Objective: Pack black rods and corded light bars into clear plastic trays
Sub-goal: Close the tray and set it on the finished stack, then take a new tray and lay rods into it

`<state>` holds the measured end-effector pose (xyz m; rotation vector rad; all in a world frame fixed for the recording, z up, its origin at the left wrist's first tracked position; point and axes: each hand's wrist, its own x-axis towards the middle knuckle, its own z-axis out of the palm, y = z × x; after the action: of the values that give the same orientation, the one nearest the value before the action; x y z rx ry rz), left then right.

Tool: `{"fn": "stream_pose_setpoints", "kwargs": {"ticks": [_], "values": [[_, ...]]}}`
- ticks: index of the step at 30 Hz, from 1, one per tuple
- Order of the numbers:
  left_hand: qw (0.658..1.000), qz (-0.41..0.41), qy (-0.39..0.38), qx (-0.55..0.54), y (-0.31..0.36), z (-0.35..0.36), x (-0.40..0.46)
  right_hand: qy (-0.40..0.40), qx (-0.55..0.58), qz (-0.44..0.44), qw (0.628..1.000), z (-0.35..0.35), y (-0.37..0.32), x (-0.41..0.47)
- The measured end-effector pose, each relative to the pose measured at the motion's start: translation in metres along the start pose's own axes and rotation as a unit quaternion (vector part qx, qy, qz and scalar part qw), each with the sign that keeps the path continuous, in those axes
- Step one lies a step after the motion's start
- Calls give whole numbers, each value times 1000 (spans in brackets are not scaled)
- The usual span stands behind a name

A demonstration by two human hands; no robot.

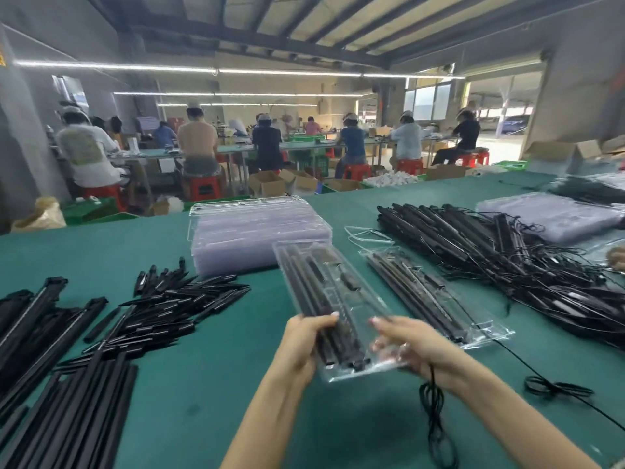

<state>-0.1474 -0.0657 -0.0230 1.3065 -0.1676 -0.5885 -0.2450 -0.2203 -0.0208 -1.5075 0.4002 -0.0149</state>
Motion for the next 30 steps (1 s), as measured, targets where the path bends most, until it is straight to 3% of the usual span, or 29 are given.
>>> {"fn": "stream_pose_setpoints", "kwargs": {"ticks": [5,11,16,21,23,28,30], "values": [[996,21,-62,59,6,80,40,94,-78,-14,992,-91,-29,17],[976,30,-81,201,-18,151,80,187,-308,-12,933,-187,-40,13],[956,39,-43,286,-50,175,97,227,-460,-8,858,-214,-21,27],[939,62,44,335,-73,177,101,294,-623,-8,725,-203,24,47],[928,65,45,365,-75,178,102,310,-643,-28,700,-201,30,52],[849,20,36,526,-66,177,104,331,-692,4,642,-197,26,52],[849,4,18,528,-69,177,101,317,-712,21,626,-194,28,53]]}}
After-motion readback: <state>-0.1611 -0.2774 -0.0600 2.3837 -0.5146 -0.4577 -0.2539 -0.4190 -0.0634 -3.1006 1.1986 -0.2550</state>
